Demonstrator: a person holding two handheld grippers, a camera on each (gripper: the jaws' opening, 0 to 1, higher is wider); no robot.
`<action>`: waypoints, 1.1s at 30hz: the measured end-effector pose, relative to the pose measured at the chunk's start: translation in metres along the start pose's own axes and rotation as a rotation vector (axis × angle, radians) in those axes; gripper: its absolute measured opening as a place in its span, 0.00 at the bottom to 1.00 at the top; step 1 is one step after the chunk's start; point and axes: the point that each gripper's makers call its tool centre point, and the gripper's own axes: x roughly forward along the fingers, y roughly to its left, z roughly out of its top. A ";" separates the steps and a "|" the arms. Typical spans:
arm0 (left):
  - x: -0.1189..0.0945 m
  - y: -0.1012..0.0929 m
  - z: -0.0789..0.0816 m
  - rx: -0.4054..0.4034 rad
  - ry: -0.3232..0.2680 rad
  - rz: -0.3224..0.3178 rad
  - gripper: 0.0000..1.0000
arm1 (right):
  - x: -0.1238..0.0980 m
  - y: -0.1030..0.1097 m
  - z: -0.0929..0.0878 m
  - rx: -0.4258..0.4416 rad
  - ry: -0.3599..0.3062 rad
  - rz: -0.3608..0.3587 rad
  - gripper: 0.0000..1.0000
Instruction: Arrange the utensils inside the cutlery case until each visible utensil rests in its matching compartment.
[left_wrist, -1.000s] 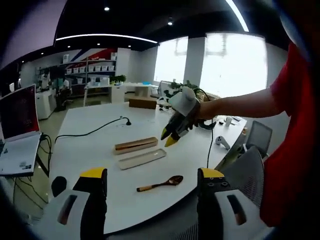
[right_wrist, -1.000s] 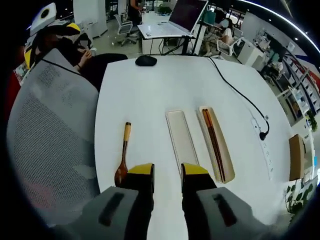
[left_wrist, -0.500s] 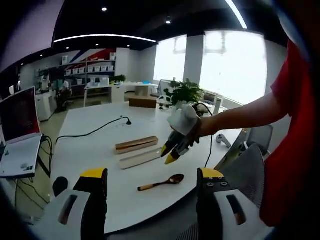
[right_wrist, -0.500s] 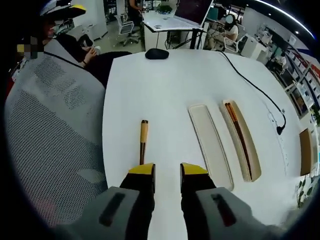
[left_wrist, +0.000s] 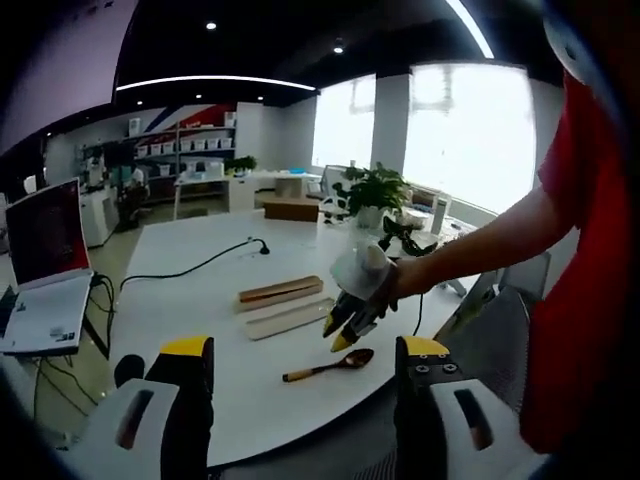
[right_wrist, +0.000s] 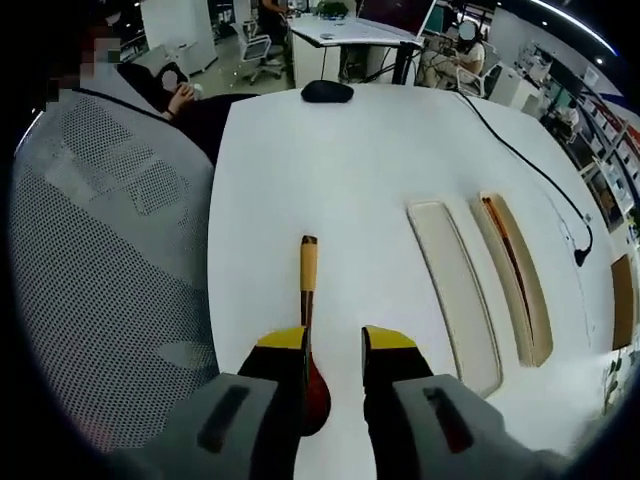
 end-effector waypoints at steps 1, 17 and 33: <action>-0.001 0.000 0.001 -0.012 -0.008 -0.001 0.76 | 0.002 0.001 -0.001 -0.002 0.003 -0.001 0.18; -0.002 0.010 -0.001 -0.054 0.004 0.009 0.75 | 0.026 0.017 -0.014 0.016 0.061 0.033 0.16; -0.004 0.014 -0.005 -0.063 0.014 0.019 0.74 | 0.038 0.026 -0.019 0.040 0.091 0.032 0.13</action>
